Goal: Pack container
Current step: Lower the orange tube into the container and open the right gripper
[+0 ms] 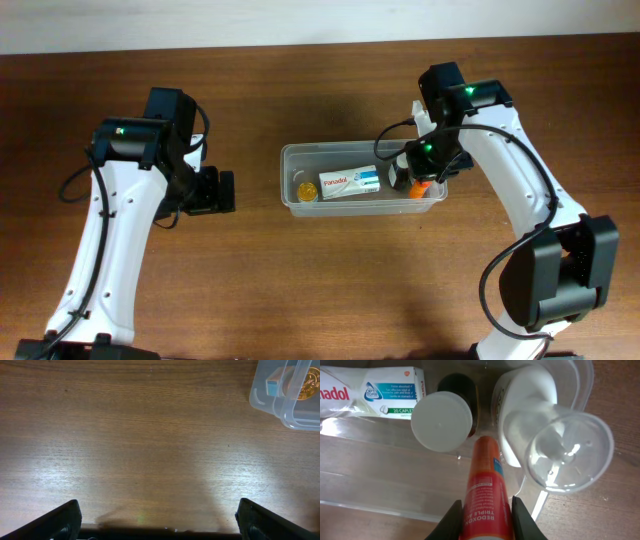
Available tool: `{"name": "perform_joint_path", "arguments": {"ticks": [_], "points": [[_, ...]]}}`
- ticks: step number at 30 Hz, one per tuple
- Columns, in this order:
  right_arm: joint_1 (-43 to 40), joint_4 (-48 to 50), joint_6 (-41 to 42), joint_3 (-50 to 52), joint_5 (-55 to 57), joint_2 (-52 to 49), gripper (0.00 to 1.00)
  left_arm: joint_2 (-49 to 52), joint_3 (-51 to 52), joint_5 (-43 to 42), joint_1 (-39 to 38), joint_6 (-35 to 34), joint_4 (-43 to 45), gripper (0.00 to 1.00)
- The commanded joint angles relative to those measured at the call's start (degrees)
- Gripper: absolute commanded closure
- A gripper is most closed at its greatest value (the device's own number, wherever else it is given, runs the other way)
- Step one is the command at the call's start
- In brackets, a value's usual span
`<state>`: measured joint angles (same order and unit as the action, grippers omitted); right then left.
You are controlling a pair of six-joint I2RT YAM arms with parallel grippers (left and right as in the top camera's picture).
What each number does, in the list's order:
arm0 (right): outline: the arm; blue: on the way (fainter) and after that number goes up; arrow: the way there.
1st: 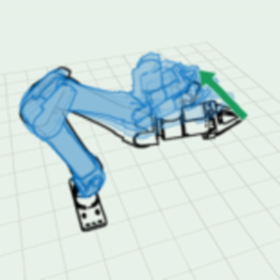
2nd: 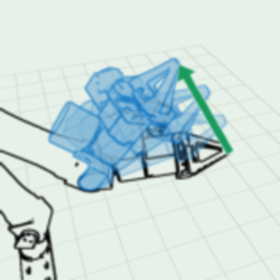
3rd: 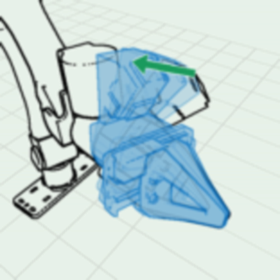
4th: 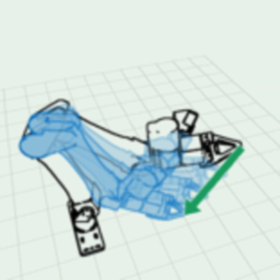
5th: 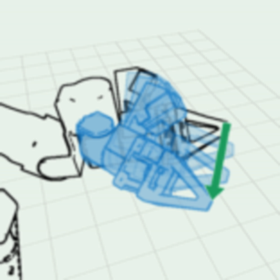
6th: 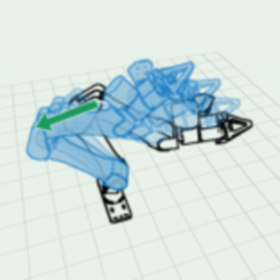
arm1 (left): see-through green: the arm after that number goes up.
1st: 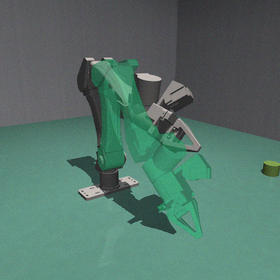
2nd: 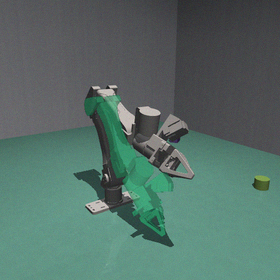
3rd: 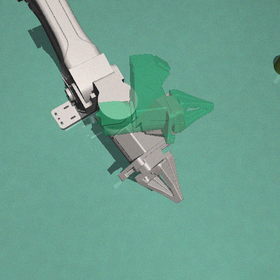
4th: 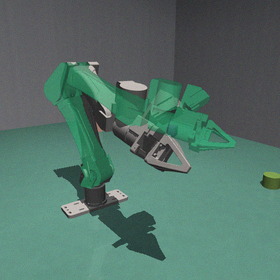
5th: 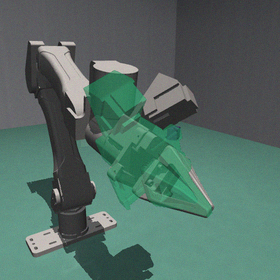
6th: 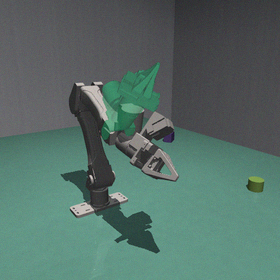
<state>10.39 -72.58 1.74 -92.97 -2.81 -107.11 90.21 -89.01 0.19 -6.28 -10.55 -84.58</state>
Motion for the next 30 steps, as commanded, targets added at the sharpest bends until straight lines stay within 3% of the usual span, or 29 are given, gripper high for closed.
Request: {"name": "perform_joint_path", "arguments": {"ticks": [1, 5, 7, 21, 30], "points": [[0.57, 0.81, 0.63, 0.50, 0.28, -0.22, 0.82, -0.79, 0.15, -0.44, 0.07, -0.72, 0.00, 0.01], [0.57, 1.81, 0.66, 0.52, 0.31, -0.22, 0.82, -0.79, 0.15, -0.44, 0.07, -0.72, 0.00, 0.01], [0.57, 2.14, 0.66, 0.52, 0.28, -0.24, 0.72, -0.76, 0.15, -0.44, 0.07, -0.72, 0.00, 0.00], [0.57, 2.12, 0.63, 0.11, 0.28, -0.07, 0.70, -0.76, 0.15, -0.44, 0.07, -0.72, 0.00, 0.01], [0.48, -3.43, 0.63, -6.88, 0.31, 0.74, 0.65, -0.76, 0.15, -0.44, 0.07, -0.72, 0.00, 0.01]]}}
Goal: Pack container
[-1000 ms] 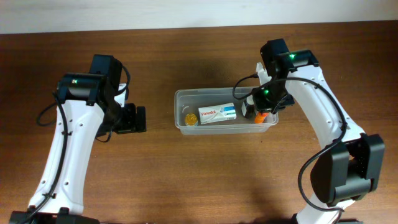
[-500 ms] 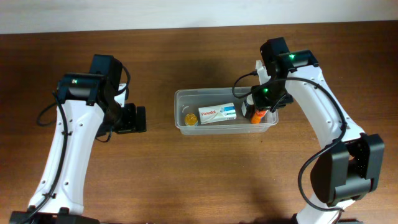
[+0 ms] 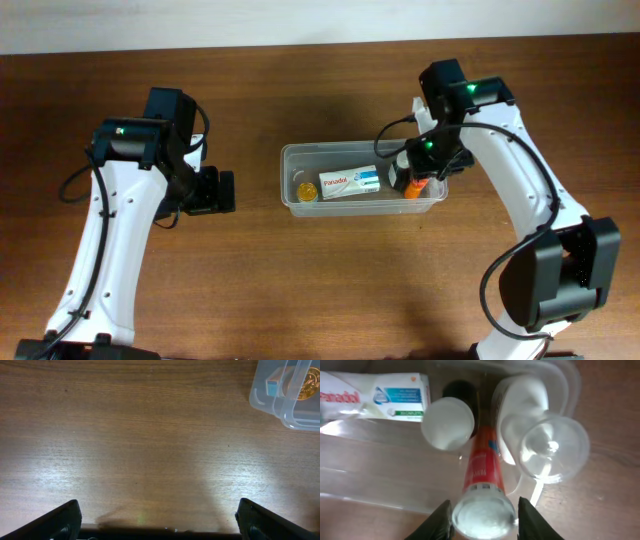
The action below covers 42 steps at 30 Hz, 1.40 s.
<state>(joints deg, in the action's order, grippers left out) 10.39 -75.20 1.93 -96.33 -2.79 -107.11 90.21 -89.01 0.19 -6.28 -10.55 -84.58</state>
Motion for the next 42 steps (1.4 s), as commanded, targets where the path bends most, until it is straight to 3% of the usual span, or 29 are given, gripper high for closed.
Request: {"name": "perform_joint_path", "arguments": {"ticks": [1, 13, 15, 18, 21, 24, 29, 33, 42], "points": [[0.48, -1.42, 0.44, -4.52, 0.31, 0.74, 0.65, -0.76, 0.15, -0.44, 0.07, -0.72, 0.00, 0.01], [0.44, -22.16, 0.46, -29.86, 4.55, 1.84, 0.59, -0.76, 0.15, -0.44, 0.07, -0.72, 0.00, 0.01], [0.35, -22.14, 0.46, -30.23, 5.01, 4.70, 0.52, -0.79, 0.15, -0.44, 0.07, -0.74, 0.00, 0.00], [0.37, -22.16, 2.05, -29.73, 4.76, 9.18, 0.51, -0.79, 0.15, -0.44, 0.07, -0.72, 0.00, 0.01], [0.44, -22.16, 3.08, -26.12, 4.59, 15.52, 0.48, -0.79, 0.15, -0.44, 0.07, -0.72, 0.00, 0.01], [0.42, -22.14, 3.19, -19.15, 4.92, 23.63, 0.21, -0.76, 0.15, -0.44, 0.07, -0.72, 0.00, 0.01], [0.42, -21.88, 10.05, -6.10, 11.34, 36.68, 0.02, -0.76, 0.15, -0.44, 0.07, -0.72, 0.00, 0.01], [0.42, -19.56, 15.82, 2.14, 17.33, 44.74, 0.02, -0.76, 0.15, -0.44, 0.07, -0.72, 0.00, 0.01], [0.42, -6.93, 15.96, 20.65, 15.21, 57.64, 0.02, -0.76, 0.15, -0.44, 0.07, -0.72, 0.00, 0.00]]}}
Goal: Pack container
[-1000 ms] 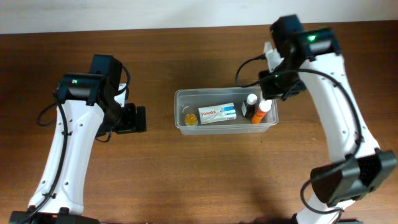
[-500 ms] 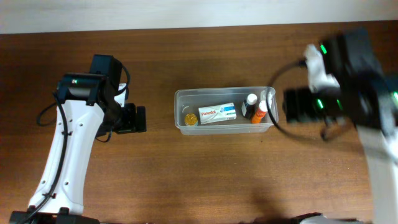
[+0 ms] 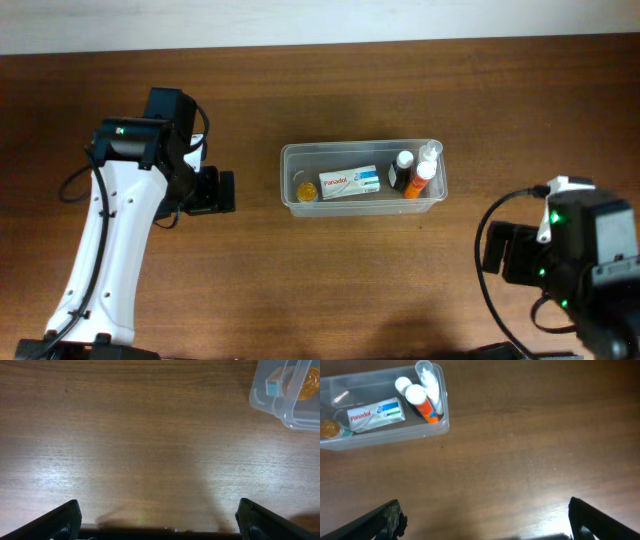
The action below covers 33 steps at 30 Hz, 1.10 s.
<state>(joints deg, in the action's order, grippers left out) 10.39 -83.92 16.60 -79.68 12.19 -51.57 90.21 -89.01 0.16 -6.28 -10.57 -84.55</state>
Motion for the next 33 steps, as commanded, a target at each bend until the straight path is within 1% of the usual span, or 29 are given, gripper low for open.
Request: {"name": "perform_joint_path", "arguments": {"ticks": [1, 6, 9, 11, 14, 22, 33], "points": [[0.42, 3.74, 1.31, 6.45, 0.22, 3.15, 0.02, -0.76, 0.15, -0.42, 0.07, -0.72, -0.02, 0.01], [0.42, 12.59, 1.53, 15.78, -0.17, 5.68, 0.02, -0.76, 0.15, -0.42, 0.07, -0.70, -0.02, 0.01], [0.42, 21.55, 1.46, 20.74, 0.55, 5.90, 0.02, -0.76, 0.15, -0.42, 0.07, -0.70, -0.02, 0.01], [0.42, 26.77, 1.51, 22.82, 0.48, 5.38, 0.02, -0.76, 0.15, -0.42, 0.07, -0.70, -0.02, 0.00], [0.42, 31.54, 1.51, 24.30, 0.48, 3.52, 0.02, -0.79, 0.15, -0.42, 0.07, -0.70, -0.02, 0.00], [0.42, 31.87, 1.49, 24.30, 0.46, -3.98, 0.02, -0.76, 0.15, -0.42, 0.07, -0.70, -0.02, 0.01], [0.42, 31.91, 1.51, 24.30, 0.48, -19.67, 0.02, -0.76, 0.15, -0.42, 0.07, -0.70, -0.02, 0.01]]}}
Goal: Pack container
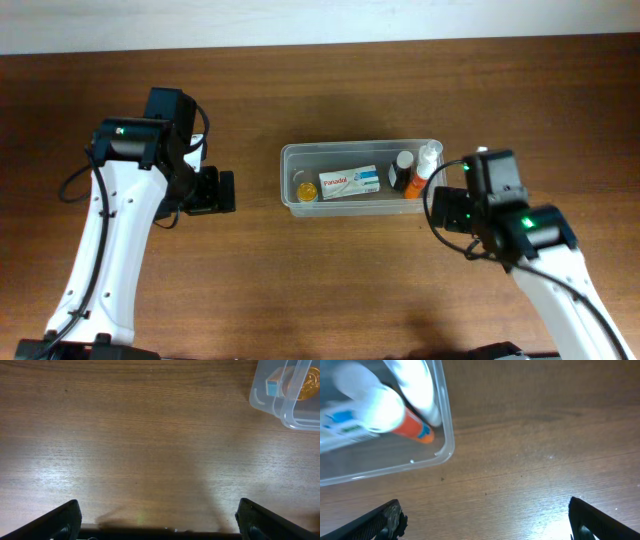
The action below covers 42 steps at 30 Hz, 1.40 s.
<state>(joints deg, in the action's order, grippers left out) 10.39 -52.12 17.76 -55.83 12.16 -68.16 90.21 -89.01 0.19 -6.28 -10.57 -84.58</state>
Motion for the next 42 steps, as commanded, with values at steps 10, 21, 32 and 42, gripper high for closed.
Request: {"name": "perform_joint_path", "arguments": {"ticks": [10, 21, 32, 42], "points": [[0.85, 0.33, 0.33, 0.59, 0.22, -9.09, 0.02, -0.79, 0.15, -0.44, 0.07, -0.70, 0.00, 0.01], [0.83, 0.33, 0.33, 0.59, 0.13, 11.39, 0.01, -0.76, 0.15, -0.44, 0.07, -0.70, 0.00, 0.00], [0.83, 0.31, 0.35, 0.61, 0.13, 28.92, 0.02, -0.76, 0.15, -0.44, 0.07, -0.70, 0.00, 0.01], [0.83, 0.28, 0.33, 0.61, 0.13, 37.70, 0.02, -0.76, 0.15, -0.44, 0.07, -0.72, 0.00, 0.01]]}}
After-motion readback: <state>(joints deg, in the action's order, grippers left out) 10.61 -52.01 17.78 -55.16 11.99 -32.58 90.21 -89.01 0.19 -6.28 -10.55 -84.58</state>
